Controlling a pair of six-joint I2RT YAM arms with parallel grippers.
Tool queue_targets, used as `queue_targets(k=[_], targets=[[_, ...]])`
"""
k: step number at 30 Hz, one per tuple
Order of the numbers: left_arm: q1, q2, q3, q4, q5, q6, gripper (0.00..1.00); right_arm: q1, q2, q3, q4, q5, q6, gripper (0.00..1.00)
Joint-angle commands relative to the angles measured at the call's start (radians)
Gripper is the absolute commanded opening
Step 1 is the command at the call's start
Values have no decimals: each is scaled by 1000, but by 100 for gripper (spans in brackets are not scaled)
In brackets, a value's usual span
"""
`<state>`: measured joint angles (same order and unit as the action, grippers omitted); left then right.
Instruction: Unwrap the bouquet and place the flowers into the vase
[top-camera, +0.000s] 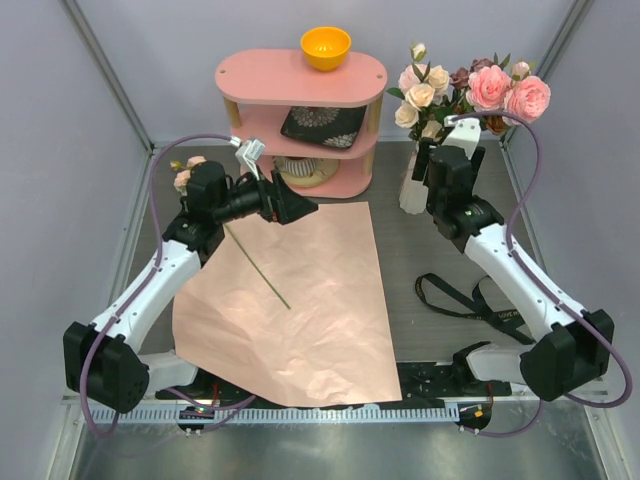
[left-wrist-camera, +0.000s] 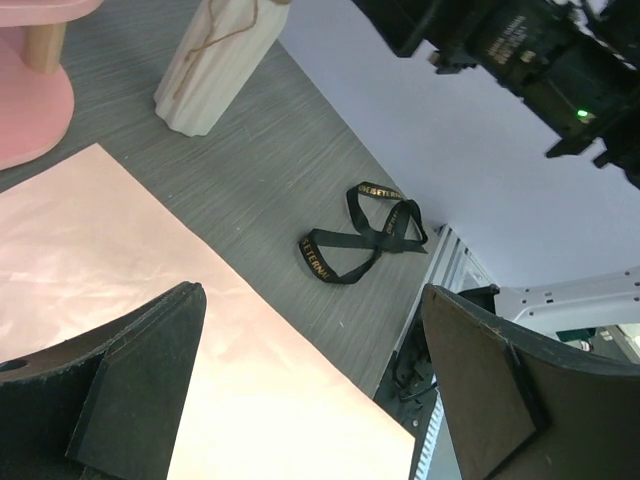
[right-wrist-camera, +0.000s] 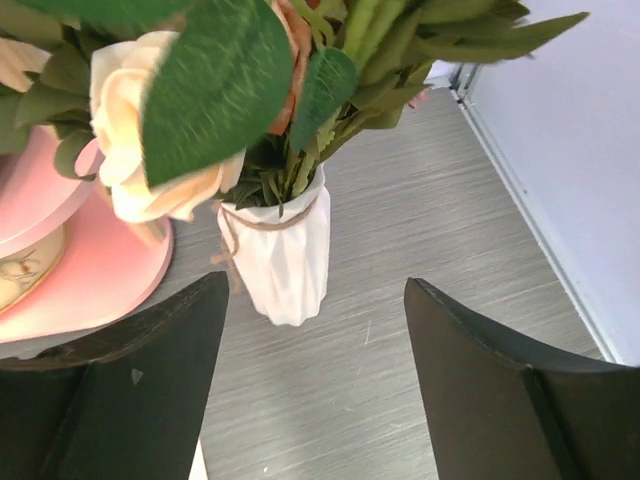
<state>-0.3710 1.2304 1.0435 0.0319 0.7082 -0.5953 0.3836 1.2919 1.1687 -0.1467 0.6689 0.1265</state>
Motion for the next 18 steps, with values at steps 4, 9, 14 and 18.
queue_targets(k=[4, 9, 14, 18], targets=[[9, 56, 75, -94, -96, 37, 93, -3, -135, 22, -185, -164, 110, 86], [12, 95, 105, -173, -253, 37, 92, -3, -169, -15, -261, -297, 143, 86], [59, 106, 132, -386, -616, -73, 94, 1, -216, -113, -210, -585, 177, 86], [213, 116, 63, -502, -647, -216, 93, 38, -244, -222, -125, -737, 188, 86]])
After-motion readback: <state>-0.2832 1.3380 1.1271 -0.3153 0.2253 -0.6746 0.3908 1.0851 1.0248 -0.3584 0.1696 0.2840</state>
